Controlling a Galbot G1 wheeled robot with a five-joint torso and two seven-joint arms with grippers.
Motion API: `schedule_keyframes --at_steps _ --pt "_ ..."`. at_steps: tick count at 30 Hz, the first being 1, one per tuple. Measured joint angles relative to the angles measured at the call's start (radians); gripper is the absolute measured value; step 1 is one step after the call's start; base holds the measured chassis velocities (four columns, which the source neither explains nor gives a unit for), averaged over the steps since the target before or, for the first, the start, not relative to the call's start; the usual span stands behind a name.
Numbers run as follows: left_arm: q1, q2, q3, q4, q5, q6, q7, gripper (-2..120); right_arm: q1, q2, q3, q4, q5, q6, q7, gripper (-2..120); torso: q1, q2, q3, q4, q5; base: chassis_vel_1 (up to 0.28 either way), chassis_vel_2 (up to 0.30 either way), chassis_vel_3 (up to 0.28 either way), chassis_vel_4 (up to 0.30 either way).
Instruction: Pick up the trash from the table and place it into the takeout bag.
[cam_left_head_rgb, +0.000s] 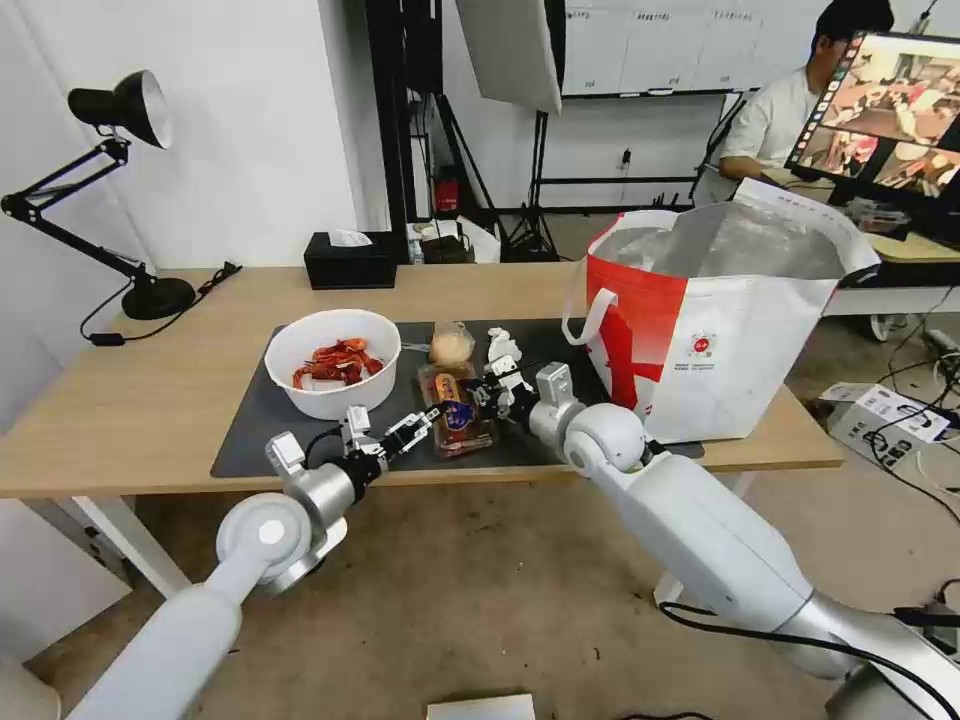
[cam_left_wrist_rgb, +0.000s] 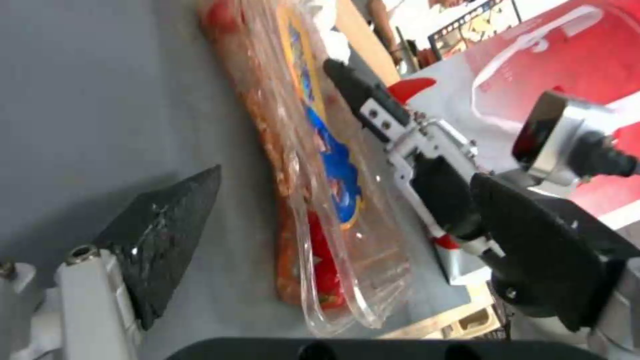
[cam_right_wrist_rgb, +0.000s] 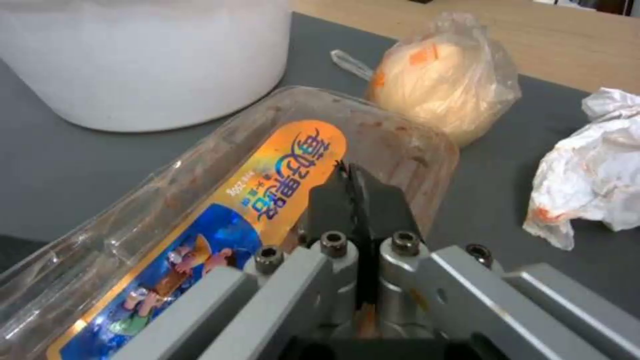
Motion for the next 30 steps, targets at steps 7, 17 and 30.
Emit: schedule_keyframes --at_steps 7,17,30 --pt "-0.038 -0.013 0.028 0.016 -0.032 0.023 -0.031 100 -0.014 0.000 0.011 0.007 0.000 -0.001 0.001 0 0.000 0.000 0.000 0.0000 0.0000 0.000 0.000 0.000 0.000" --pt "-0.057 -0.025 0.048 0.030 -0.031 0.014 -0.050 77 -0.020 0.000 0.017 0.013 0.000 -0.001 0.002 0 0.000 0.000 0.000 -0.0001 -0.0001 0.000 0.000 0.000 0.000" --pt "-0.059 -0.023 0.048 0.035 -0.024 0.001 -0.057 26 -0.023 0.001 0.015 0.014 0.000 -0.001 0.003 0 0.000 0.000 0.000 0.0000 0.0000 0.000 0.000 0.000 0.000"
